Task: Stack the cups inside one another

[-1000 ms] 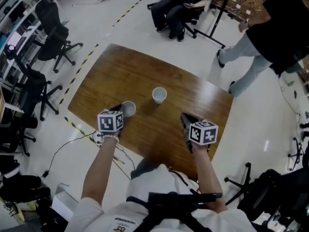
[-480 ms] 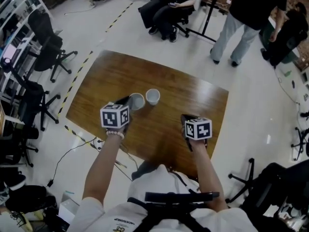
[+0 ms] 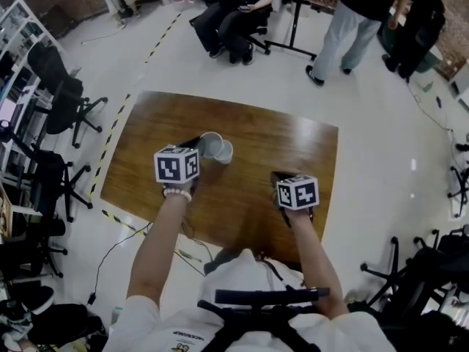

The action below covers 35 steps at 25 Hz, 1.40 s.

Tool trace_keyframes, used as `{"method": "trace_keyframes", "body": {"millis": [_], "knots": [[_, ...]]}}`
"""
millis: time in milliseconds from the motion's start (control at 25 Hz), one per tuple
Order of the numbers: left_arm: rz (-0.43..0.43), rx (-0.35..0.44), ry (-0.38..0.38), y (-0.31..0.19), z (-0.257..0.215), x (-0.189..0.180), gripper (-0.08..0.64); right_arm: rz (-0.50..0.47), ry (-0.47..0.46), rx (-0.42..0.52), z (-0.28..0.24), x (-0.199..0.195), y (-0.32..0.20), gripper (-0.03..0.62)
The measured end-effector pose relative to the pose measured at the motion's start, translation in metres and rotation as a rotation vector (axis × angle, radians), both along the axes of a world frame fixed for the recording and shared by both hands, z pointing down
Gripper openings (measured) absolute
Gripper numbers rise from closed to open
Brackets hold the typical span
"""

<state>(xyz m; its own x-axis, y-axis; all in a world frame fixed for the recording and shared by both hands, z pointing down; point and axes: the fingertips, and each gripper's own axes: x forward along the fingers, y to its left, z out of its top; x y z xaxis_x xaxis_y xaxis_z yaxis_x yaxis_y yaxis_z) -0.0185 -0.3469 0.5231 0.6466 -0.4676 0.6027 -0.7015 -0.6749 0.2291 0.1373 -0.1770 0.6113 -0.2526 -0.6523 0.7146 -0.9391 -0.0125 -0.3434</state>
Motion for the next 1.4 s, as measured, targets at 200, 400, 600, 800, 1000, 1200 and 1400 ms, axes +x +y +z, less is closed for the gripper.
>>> {"method": "trace_keyframes", "body": {"millis": [200,400,600,800,1000,1200,1400], "knots": [[0.057,-0.075,-0.029,-0.007,0.017,0.017,0.023,0.028,-0.002,-0.01,0.001,0.008,0.002,0.001],[0.101,-0.086,-0.081,-0.01,0.033,0.032,0.023,0.033,0.003,-0.015,0.003,0.011,0.0,0.0],[0.117,-0.101,-0.098,-0.011,0.043,0.033,0.022,0.041,0.006,-0.02,0.004,0.01,0.002,0.001],[0.121,-0.121,-0.105,-0.013,0.05,0.033,0.023,0.052,0.008,-0.018,0.002,0.012,0.0,0.002],[0.126,-0.14,-0.107,-0.013,0.059,0.035,0.023,0.056,0.008,-0.024,0.002,0.013,-0.002,0.0],[0.132,-0.146,-0.112,-0.011,0.067,0.038,0.023,0.062,0.008,-0.031,0.004,0.015,0.001,0.001],[0.136,-0.148,-0.13,-0.011,0.075,0.042,0.023,0.065,0.006,-0.037,0.009,0.019,0.001,0.001]]}}
